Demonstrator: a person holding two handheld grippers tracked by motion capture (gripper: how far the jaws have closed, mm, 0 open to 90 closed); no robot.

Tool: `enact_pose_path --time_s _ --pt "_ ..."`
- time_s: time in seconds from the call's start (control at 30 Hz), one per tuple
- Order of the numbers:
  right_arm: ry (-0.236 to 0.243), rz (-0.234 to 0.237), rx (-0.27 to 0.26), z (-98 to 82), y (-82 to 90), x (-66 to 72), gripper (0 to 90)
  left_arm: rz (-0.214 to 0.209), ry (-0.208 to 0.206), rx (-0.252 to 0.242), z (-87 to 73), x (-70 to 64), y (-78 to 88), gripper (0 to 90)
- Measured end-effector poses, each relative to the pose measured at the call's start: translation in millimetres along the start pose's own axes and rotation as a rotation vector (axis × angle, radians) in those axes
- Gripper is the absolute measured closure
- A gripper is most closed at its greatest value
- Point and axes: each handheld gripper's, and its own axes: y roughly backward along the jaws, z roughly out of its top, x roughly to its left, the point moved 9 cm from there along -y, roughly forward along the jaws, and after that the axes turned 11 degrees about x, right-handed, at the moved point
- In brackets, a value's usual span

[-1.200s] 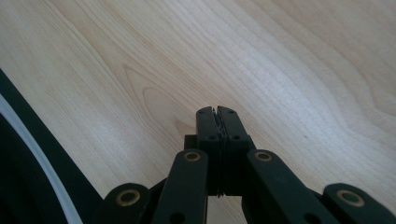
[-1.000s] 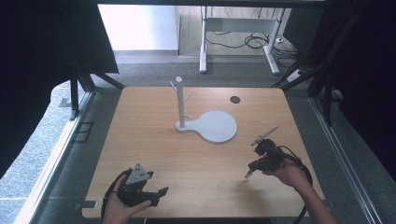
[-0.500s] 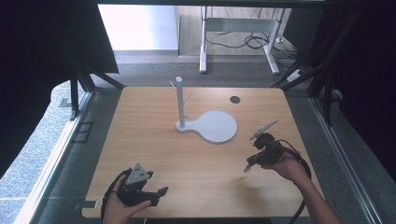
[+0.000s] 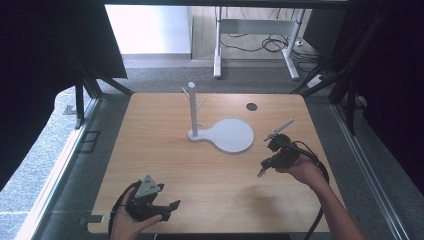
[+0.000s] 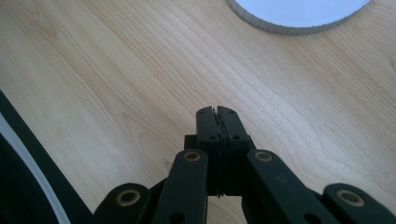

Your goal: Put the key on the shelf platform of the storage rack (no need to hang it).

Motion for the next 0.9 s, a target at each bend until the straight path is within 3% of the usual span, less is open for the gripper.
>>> enact_pose_path --time_s 0.9 --pt "0.011 -0.006 -0.014 32.2 5.1 -5.3 89.9 -0.001 0.000 -0.003 -0.4 1.3 1.6 23.0"
